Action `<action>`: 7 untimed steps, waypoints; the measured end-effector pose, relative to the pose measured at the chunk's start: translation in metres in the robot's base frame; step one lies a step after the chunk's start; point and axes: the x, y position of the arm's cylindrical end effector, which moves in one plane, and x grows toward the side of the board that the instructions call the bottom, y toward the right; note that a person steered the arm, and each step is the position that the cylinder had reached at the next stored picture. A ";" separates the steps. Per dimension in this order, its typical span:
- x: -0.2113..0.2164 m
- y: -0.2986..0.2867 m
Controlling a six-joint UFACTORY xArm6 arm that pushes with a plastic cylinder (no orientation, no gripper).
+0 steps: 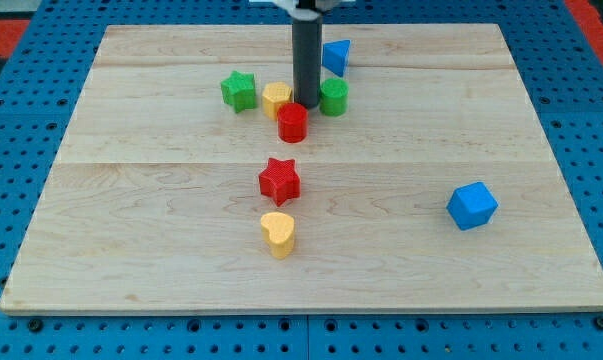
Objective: Push the red star towards right
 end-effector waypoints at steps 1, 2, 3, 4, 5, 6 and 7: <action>0.022 0.001; 0.024 -0.011; 0.056 -0.030; 0.079 0.018; 0.093 -0.045; 0.069 -0.064; 0.064 -0.088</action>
